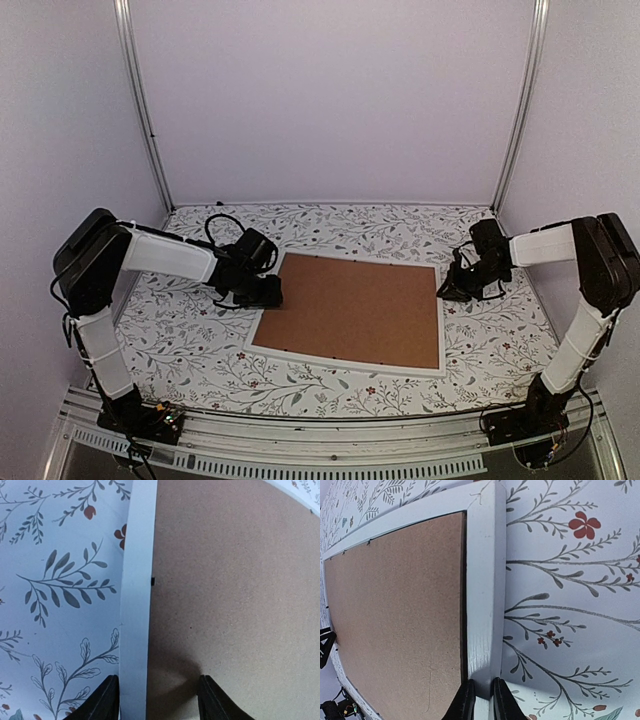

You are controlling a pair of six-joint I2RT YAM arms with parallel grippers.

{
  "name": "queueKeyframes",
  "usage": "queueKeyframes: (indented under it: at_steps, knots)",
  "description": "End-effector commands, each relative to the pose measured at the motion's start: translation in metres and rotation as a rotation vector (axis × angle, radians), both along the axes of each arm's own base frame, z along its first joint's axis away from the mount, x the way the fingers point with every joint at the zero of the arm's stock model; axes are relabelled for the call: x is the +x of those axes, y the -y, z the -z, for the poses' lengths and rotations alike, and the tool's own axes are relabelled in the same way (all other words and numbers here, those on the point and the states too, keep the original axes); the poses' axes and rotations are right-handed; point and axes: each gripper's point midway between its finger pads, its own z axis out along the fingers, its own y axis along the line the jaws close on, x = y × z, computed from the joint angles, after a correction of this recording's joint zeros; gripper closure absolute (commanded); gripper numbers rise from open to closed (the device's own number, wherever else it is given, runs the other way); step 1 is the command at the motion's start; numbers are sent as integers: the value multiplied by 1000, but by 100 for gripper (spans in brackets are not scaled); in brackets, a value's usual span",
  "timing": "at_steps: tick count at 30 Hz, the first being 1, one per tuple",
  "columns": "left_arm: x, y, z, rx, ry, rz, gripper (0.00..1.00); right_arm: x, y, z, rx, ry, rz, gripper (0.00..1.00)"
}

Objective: Put the photo into the frame
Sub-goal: Press the fastener onto the backboard.

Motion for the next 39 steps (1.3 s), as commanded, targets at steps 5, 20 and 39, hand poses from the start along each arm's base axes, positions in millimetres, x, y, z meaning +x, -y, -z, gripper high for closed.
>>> queueKeyframes:
  at_steps: [5, 20, 39]
  knots:
    - [-52, -6, 48, 61, -215, 65, 45, -29, -2, 42, -114, -148, -45, 85]
    - [-54, 24, 49, -38, -226, 170, 56, -24, -56, 27, -283, -115, -183, 83]
    - [-67, 48, 52, -32, -218, 274, 63, -64, -134, 76, -343, -185, -320, 83]
